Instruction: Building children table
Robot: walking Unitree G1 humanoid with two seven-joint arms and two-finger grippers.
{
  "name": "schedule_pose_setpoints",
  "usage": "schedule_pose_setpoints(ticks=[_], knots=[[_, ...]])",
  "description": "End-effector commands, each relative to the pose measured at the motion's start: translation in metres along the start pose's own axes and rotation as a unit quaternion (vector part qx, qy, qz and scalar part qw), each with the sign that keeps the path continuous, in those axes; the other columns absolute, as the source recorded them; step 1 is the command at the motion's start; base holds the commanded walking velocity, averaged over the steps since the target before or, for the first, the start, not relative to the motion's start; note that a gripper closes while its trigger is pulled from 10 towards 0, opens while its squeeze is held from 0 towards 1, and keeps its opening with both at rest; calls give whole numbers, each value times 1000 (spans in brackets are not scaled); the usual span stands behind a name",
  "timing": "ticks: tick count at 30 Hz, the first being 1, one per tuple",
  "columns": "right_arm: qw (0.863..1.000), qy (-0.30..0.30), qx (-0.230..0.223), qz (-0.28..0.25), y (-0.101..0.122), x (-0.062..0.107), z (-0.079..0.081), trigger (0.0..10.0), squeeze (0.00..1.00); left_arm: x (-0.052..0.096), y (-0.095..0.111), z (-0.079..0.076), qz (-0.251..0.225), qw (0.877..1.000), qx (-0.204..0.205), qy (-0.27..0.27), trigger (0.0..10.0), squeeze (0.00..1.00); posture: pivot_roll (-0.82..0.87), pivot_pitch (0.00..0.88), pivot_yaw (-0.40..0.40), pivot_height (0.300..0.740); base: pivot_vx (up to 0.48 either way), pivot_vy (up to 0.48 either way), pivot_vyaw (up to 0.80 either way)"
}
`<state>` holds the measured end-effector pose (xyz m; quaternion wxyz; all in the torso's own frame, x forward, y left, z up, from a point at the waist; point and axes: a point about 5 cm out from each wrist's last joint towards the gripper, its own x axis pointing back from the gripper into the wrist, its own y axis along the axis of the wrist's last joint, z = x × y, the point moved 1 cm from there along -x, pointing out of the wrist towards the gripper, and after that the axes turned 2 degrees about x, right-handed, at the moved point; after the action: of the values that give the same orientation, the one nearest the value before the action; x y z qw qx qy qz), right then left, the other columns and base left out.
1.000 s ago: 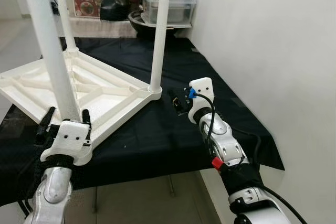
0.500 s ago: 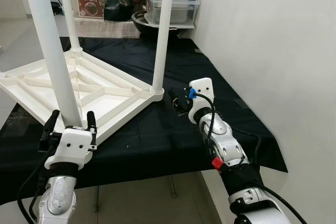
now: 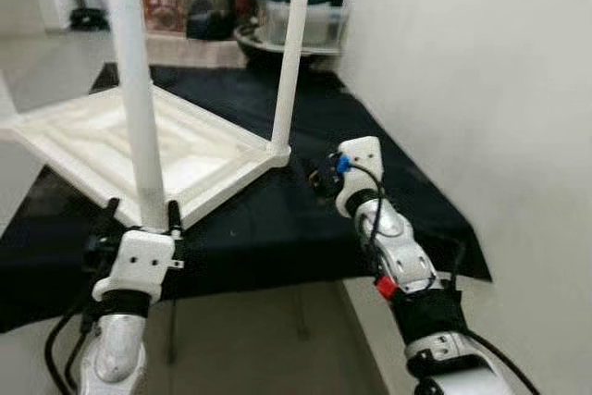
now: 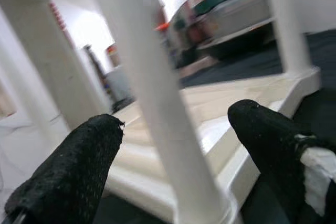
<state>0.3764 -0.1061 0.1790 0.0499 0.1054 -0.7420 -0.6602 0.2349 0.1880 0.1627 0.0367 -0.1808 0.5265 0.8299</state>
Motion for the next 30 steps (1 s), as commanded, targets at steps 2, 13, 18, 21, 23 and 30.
schedule_pose_setpoints(ticks=[2, 13, 18, 21, 23, 30], knots=[[1000, -6, -7, 10, -4, 2, -2, 10000, 0, -1, 1, -3, -3, 1000, -1, -7, 10000, 0, 135, 0, -137, 740, 0, 0, 0], [999, -22, 37, 22, -11, 9, -6, 10000, 0, -9, -7, -23, 40, 997, 44, -56, 10000, 0, 116, 0, -124, 740, 0, -85, 145], [999, -29, 36, 25, -12, 10, -7, 10000, 0, -11, -5, -26, 37, 996, 52, -66, 10000, 0, 116, 0, -124, 740, 0, -466, 800], [998, -32, 36, 29, -14, 12, -8, 10000, 0, -11, -4, -27, 36, 996, 51, -68, 10000, 0, 115, 0, -122, 740, 0, -465, 800], [998, -34, 36, 31, -15, 12, -8, 10000, 0, -12, -4, -27, 35, 996, 50, -69, 10000, 0, 117, 0, -123, 740, 0, -465, 800], [998, -41, 31, 32, -14, 10, -8, 10000, 0, -14, -5, -30, 41, 995, 55, -74, 10000, 0, 123, 0, -128, 740, 0, -117, 800]])
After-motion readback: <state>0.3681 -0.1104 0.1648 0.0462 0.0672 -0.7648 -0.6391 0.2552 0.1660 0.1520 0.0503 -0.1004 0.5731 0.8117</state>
